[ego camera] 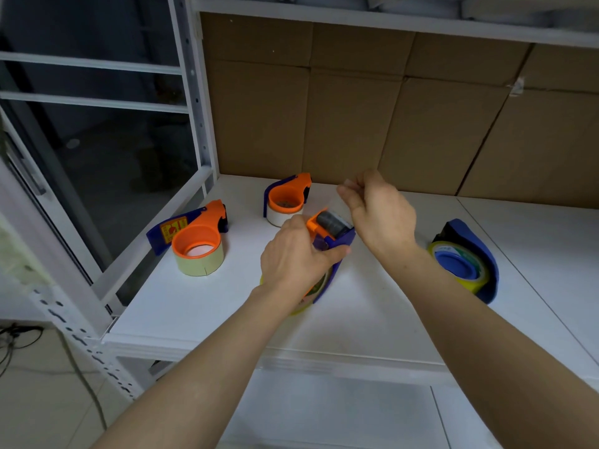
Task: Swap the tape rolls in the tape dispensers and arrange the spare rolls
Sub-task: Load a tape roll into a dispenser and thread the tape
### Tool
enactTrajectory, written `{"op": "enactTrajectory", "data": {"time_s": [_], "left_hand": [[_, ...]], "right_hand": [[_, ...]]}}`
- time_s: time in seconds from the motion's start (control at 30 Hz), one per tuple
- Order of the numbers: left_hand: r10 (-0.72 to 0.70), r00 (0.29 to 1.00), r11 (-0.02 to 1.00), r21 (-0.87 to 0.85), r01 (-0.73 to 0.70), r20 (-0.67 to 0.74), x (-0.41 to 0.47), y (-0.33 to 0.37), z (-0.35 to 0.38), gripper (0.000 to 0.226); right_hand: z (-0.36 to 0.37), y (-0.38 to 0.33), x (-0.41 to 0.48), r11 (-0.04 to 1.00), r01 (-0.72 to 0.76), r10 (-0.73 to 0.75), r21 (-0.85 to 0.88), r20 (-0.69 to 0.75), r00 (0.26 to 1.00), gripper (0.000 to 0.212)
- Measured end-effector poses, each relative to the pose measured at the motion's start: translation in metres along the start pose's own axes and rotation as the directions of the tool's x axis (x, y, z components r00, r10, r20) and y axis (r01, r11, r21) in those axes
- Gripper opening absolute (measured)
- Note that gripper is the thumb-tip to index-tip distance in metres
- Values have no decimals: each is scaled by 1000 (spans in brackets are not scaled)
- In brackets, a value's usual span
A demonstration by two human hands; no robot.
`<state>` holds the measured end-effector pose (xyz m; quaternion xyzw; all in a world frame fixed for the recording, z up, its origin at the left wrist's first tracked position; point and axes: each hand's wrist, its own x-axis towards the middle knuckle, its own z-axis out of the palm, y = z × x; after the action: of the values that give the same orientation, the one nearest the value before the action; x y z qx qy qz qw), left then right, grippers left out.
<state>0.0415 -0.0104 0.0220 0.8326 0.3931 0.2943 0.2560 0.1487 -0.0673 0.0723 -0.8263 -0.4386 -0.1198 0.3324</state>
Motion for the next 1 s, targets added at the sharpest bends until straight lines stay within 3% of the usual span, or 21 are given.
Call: {"op": "enactTrajectory", "data": {"time_s": [0.1,0.3,0.43,0.6,0.73,0.9,1.0], "left_hand": [[21,1000,999,24,-21,-18,-2,2,-1,57],[37,999,999,5,-37,-31,-3,3,-1,57],[21,999,999,-38,-22,-29,-5,2,-2,50],[7,1000,996,-86,-8,-19,-4,1,-2,52],[1,1000,994,-107,-4,-26,-4,1,1,55],[21,999,996,-91,-24,-35,-5,0,2,63],[5,999,996,-90,-9,-40,-4,-2,2,63]], "right_hand": [[-4,2,-3,993,29,-31,-118,-14,999,37],[-11,1,2,995,39,-37,97,-21,999,23],[-5,8,9,961,-122,109,248,66,992,17],[5,17,16,842,-320,254,435,203,946,20],[15,21,4,685,-533,379,498,381,843,22],[24,23,-4,651,-654,369,386,591,717,22],[32,24,-6,384,-786,267,485,756,597,26]]}}
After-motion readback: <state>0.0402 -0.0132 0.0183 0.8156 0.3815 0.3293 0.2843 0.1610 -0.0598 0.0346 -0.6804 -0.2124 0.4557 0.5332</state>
